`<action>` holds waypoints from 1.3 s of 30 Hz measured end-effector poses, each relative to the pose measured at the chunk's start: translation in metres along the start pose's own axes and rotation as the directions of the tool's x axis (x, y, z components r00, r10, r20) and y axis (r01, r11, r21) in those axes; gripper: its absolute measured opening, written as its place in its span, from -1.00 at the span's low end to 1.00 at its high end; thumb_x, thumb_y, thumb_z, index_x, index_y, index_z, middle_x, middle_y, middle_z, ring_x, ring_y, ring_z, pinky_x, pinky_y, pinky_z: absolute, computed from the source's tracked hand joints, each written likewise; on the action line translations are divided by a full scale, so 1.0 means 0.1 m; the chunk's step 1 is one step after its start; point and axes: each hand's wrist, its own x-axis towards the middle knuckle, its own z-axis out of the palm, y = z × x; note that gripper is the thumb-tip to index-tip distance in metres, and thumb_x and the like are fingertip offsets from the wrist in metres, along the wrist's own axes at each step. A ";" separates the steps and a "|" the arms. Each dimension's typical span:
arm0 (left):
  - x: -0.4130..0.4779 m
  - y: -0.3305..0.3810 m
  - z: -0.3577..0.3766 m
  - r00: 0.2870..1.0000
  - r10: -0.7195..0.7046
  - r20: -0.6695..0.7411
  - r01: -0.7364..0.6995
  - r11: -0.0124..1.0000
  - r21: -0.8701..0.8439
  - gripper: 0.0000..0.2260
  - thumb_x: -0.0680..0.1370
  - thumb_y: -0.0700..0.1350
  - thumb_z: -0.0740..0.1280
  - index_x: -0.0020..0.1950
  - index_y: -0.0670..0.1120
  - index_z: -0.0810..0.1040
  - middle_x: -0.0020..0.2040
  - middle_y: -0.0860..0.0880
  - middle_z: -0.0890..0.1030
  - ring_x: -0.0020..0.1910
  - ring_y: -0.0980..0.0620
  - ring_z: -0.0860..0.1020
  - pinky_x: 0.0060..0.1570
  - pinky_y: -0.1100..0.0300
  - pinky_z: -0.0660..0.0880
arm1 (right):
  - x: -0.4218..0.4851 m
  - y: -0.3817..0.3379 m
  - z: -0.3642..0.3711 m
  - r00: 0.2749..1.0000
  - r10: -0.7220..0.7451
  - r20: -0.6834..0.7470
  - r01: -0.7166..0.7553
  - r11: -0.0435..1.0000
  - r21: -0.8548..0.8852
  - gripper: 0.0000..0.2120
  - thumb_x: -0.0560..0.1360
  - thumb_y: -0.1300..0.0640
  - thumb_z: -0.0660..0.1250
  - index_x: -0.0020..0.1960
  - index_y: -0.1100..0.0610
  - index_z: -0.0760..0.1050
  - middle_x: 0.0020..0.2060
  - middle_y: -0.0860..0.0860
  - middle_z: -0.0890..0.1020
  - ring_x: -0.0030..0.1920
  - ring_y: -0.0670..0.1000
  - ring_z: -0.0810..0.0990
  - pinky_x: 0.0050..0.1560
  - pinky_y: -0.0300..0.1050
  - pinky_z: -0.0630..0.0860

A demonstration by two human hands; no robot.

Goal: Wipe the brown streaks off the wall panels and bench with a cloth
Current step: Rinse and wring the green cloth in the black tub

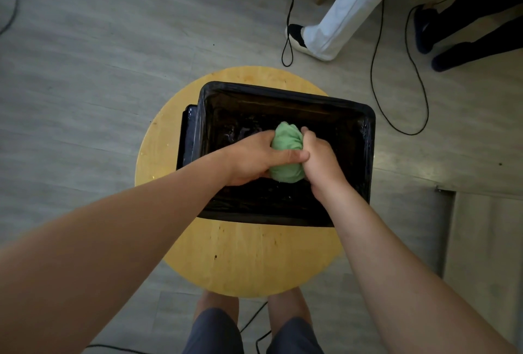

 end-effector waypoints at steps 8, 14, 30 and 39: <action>0.01 0.14 -0.13 0.979 0.067 -0.193 0.002 0.940 0.341 -0.63 0.42 -0.28 0.56 0.18 -0.10 0.60 0.00 -0.13 0.73 -0.04 -0.10 0.72 -0.03 0.03 0.69 | 0.03 0.01 -0.20 0.977 -0.104 0.188 0.105 0.994 0.006 -0.62 0.69 -0.26 0.12 0.28 -0.05 0.51 0.14 0.09 0.66 -0.06 0.09 0.65 -0.16 -0.02 0.55; -0.01 0.20 -0.11 0.963 0.053 -0.265 0.065 0.906 0.417 -0.57 0.38 -0.19 0.61 0.19 -0.06 0.56 -0.02 -0.13 0.71 -0.10 -0.10 0.72 -0.13 -0.01 0.71 | 0.06 -0.04 -0.19 0.962 -0.185 0.199 0.179 0.983 0.049 -0.76 0.70 -0.01 0.26 0.04 0.13 0.60 -0.02 0.13 0.66 -0.03 0.09 0.65 -0.23 -0.13 0.58; -0.02 0.02 -0.11 0.991 -0.075 -0.109 0.012 0.872 -0.489 -0.51 0.49 -0.33 0.22 0.44 -0.32 0.46 0.36 -0.32 0.56 0.35 -0.23 0.57 0.37 -0.09 0.51 | -0.02 0.01 -0.27 0.911 -0.343 0.230 0.382 0.912 -0.152 -0.88 0.57 0.13 0.47 0.05 0.12 0.57 -0.02 0.06 0.71 0.02 0.01 0.70 0.07 -0.07 0.65; -0.10 0.01 -0.03 0.988 -0.107 -0.115 0.060 0.935 -0.348 -0.62 0.57 -0.22 0.44 0.38 -0.08 0.54 0.27 -0.17 0.60 0.23 -0.13 0.60 0.19 -0.22 0.59 | -0.05 -0.04 -0.36 0.885 -0.370 0.282 0.457 0.805 -0.379 -0.90 0.55 0.20 0.47 -0.11 0.11 0.57 -0.25 0.02 0.63 -0.27 -0.19 0.54 -0.21 -0.28 0.49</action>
